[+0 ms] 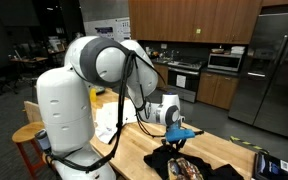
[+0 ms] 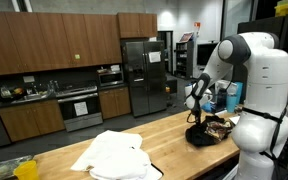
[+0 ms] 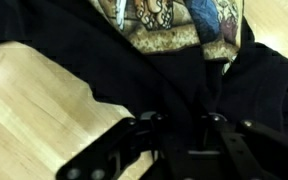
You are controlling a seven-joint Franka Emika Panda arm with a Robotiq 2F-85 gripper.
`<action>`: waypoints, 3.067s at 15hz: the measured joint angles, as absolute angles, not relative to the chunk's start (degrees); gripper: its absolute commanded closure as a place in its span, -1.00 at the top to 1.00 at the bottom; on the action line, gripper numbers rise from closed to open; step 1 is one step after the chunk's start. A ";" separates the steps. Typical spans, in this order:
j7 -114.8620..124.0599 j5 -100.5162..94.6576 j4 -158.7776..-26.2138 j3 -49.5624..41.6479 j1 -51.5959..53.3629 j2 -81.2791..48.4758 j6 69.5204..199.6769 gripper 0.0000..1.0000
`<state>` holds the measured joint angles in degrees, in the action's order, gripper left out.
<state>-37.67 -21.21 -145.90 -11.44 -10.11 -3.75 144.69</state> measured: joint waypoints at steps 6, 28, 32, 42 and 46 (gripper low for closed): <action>-35.10 -19.90 -145.38 -10.95 -10.09 -4.16 144.27 -0.96; -34.27 -5.43 -124.59 -5.96 -2.14 20.77 108.90 -0.84; -34.61 -5.42 -124.74 -5.89 -1.37 20.44 109.04 -0.96; -29.11 14.15 -118.92 6.46 14.71 19.20 104.85 -0.96; -22.11 17.13 -114.78 13.41 18.75 12.84 109.36 -0.96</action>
